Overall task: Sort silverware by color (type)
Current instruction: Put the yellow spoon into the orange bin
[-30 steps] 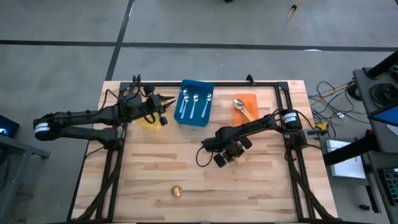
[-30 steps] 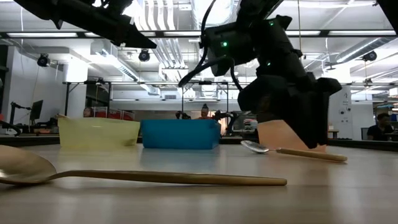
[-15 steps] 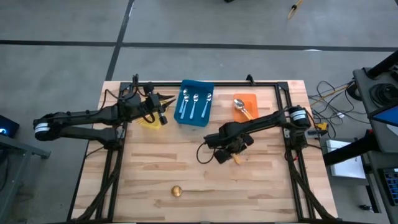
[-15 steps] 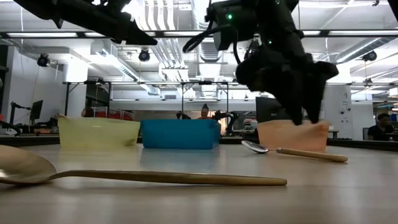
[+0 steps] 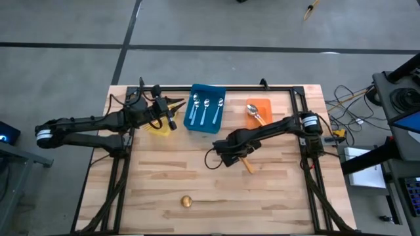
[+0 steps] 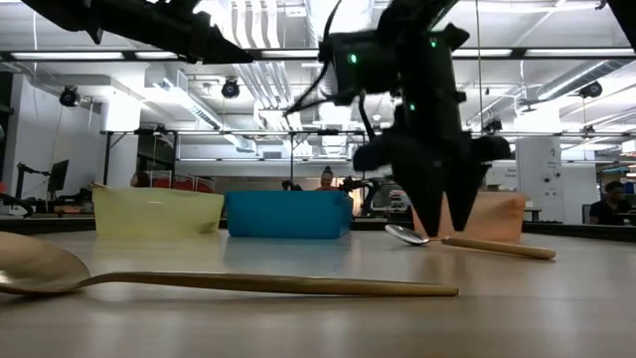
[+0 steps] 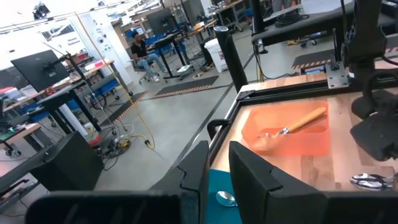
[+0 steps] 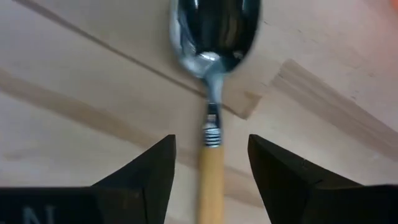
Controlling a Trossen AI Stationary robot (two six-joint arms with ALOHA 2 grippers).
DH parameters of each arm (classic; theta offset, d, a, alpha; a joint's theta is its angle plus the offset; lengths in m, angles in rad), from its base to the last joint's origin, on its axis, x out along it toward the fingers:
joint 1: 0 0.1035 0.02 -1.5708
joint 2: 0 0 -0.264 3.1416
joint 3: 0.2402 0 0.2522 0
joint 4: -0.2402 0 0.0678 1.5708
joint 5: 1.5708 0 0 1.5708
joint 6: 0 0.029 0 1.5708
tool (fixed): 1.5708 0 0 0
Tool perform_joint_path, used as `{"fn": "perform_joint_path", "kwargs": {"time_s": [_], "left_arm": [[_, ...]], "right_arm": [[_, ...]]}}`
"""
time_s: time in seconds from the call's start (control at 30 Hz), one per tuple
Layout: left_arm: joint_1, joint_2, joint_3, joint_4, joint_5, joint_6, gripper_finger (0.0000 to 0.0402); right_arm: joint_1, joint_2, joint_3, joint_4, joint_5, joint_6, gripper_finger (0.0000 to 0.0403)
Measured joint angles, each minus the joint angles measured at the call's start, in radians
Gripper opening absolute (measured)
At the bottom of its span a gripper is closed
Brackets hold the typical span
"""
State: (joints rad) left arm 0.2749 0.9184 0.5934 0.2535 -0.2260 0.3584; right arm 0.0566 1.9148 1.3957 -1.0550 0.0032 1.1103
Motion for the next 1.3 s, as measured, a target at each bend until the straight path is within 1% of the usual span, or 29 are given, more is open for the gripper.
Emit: {"fn": "perform_joint_path", "kwargs": {"time_s": [0.1,0.17,0.4,0.47,0.6,0.7,0.87,0.93,1.07,1.2,1.3], "left_arm": [[0.000,0.000,0.000,0.000,0.000,0.000,0.0045],[0.000,0.000,0.000,0.000,0.000,0.000,0.0045],[0.000,0.000,0.000,0.010,0.000,0.000,0.0045],[0.000,0.000,0.000,0.009,0.000,0.001,0.0045],[0.000,0.000,0.000,0.009,0.000,0.022,0.0045],[0.000,0.000,0.001,0.019,0.000,0.074,0.0045],[0.006,0.000,0.051,0.021,0.000,0.148,0.0045],[0.015,0.002,0.071,0.025,0.001,0.153,0.0045],[0.036,0.003,0.081,0.023,0.000,0.153,0.0045],[0.050,0.003,0.053,0.018,0.000,0.156,0.0045],[0.062,0.003,0.048,0.035,0.000,0.199,0.0045]], "right_arm": [[0.000,0.019,-0.019,0.006,-0.002,-0.016,0.0176],[0.000,0.023,-0.025,0.023,-0.001,-0.025,0.0157],[0.003,0.027,-0.037,0.088,-0.003,-0.038,0.0050],[0.002,0.027,-0.038,0.088,-0.004,-0.038,0.0028],[0.004,0.020,-0.034,0.077,-0.004,-0.041,0.0028],[0.004,0.005,-0.021,0.051,-0.007,-0.058,0.0028],[0.003,-0.045,0.036,0.050,-0.097,-0.095,0.0028],[0.003,-0.048,0.076,0.048,-0.109,-0.113,0.0028],[-0.002,-0.054,0.174,0.046,-0.094,-0.161,0.0028],[-0.029,-0.056,0.266,0.043,-0.050,-0.226,0.0028],[-0.063,-0.056,0.339,0.036,-0.017,-0.282,0.0028]]}}
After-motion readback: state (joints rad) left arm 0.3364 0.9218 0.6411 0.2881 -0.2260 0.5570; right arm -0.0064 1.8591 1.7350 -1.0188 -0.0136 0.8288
